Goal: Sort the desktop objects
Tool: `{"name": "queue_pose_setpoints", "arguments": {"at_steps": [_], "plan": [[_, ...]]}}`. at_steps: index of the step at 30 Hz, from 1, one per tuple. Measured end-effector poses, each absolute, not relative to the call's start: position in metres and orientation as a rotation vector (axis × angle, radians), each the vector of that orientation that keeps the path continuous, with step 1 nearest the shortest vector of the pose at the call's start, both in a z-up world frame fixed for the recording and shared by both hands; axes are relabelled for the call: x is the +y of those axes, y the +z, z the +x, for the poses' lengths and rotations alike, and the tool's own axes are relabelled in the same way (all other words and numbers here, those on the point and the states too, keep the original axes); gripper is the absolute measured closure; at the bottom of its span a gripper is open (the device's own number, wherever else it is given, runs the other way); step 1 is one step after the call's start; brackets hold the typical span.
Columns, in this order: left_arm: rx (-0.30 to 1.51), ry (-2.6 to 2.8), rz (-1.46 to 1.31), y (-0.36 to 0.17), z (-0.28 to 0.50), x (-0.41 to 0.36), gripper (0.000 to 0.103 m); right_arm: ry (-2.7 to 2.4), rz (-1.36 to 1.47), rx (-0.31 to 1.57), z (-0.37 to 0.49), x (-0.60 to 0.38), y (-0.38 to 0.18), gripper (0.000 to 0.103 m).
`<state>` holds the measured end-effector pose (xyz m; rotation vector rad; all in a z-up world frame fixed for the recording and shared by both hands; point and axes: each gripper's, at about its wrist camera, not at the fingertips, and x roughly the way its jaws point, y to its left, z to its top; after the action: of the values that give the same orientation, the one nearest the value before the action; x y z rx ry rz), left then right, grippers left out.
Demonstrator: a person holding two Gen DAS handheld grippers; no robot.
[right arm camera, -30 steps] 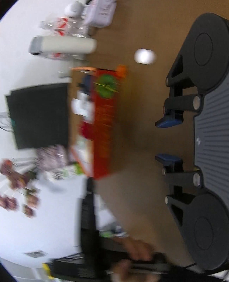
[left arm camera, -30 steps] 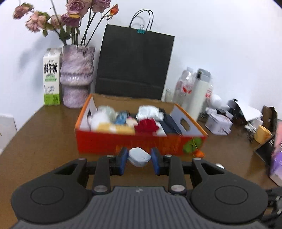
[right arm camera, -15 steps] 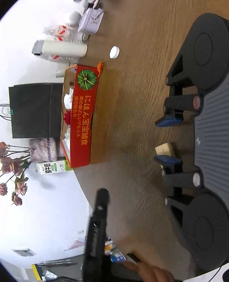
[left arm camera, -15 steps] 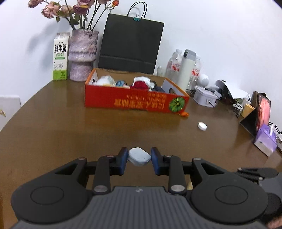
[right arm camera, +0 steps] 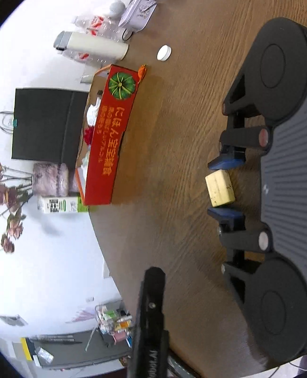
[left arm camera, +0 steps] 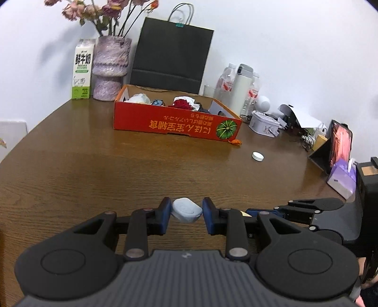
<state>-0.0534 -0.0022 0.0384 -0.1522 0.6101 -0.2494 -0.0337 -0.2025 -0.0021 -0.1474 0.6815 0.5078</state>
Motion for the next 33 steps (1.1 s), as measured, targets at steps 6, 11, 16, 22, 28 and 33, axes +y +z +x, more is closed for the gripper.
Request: {"name": "queue_pose_setpoints", "arguments": {"at_steps": [6, 11, 16, 22, 28, 33], "plan": [[0.528, -0.246, -0.127, 0.060, -0.001, -0.005, 0.073, 0.449, -0.113, 0.588, -0.006, -0.220, 0.037, 0.071], [0.486, -0.273, -0.189, 0.104, 0.086, -0.002, 0.073, 0.373, -0.026, 0.490, 0.067, -0.247, 0.105, 0.070], [0.480, -0.282, -0.142, 0.133, 0.183, -0.008, 0.073, 0.358, 0.101, 0.508, 0.169, -0.265, 0.152, 0.070], [0.614, -0.270, -0.140, 0.104, 0.281, -0.012, 0.073, 0.362, 0.140, 0.614, 0.255, -0.248, 0.131, 0.070], [0.719, -0.325, -0.137, 0.073, 0.345, -0.021, 0.073, 0.331, 0.119, 0.709, 0.320, -0.218, 0.083, 0.070], [0.753, -0.331, -0.068, 0.056, 0.373, -0.029, 0.071, 0.331, 0.149, 0.773, 0.361, -0.208, 0.052, 0.068]]}}
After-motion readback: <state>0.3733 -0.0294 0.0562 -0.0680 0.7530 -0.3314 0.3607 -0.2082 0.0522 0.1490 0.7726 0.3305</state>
